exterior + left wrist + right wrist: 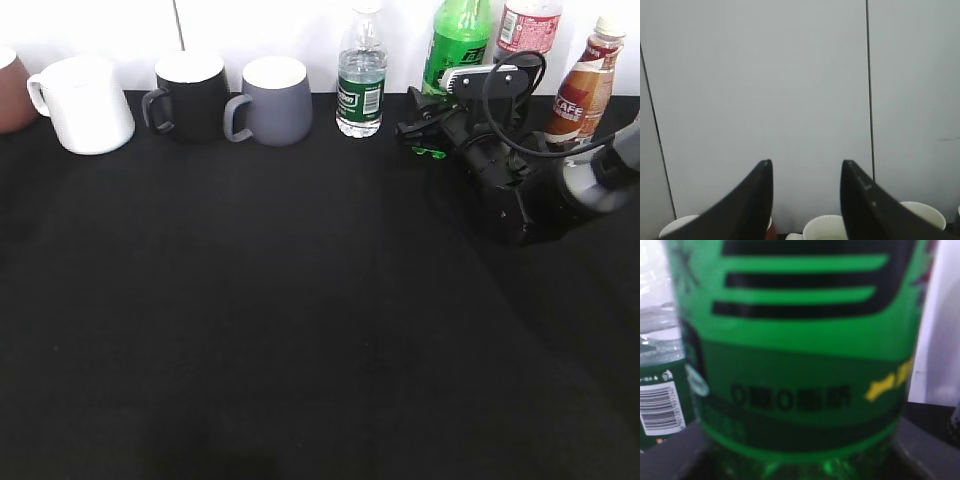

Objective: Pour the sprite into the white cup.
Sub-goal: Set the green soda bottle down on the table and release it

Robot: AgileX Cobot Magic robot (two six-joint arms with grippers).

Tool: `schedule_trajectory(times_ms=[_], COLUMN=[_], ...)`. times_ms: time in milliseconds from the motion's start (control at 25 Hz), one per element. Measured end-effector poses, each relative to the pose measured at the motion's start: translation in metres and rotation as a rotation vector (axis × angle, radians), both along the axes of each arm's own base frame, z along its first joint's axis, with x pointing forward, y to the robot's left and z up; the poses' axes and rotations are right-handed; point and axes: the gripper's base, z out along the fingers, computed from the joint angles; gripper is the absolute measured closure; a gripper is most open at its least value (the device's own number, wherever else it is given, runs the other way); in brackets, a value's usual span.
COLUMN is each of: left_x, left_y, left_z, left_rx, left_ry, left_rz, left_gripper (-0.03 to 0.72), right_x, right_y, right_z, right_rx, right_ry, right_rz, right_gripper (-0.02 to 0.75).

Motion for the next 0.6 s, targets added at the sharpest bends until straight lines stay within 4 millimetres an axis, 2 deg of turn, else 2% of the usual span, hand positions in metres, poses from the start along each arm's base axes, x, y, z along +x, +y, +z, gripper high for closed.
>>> schedule_trajectory(times_ms=[160,600], left_x=[0.0,0.0036], left_y=[0.0,-0.0002], left_z=[0.0,-0.0045], left_rx=[0.001,0.002], left_ry=[0.0,0.022], left_rz=[0.0,0.0], left_gripper=[0.345,0.345], right_x=[-0.0016,-0.0019], right_y=[0.0045,0.003], right_z=[0.0009,0.0023], right_rx=[-0.017,-0.005], right_ry=[-0.031,-0.047], right_rz=[0.046,0.032], right_gripper=[0.287,0.307])
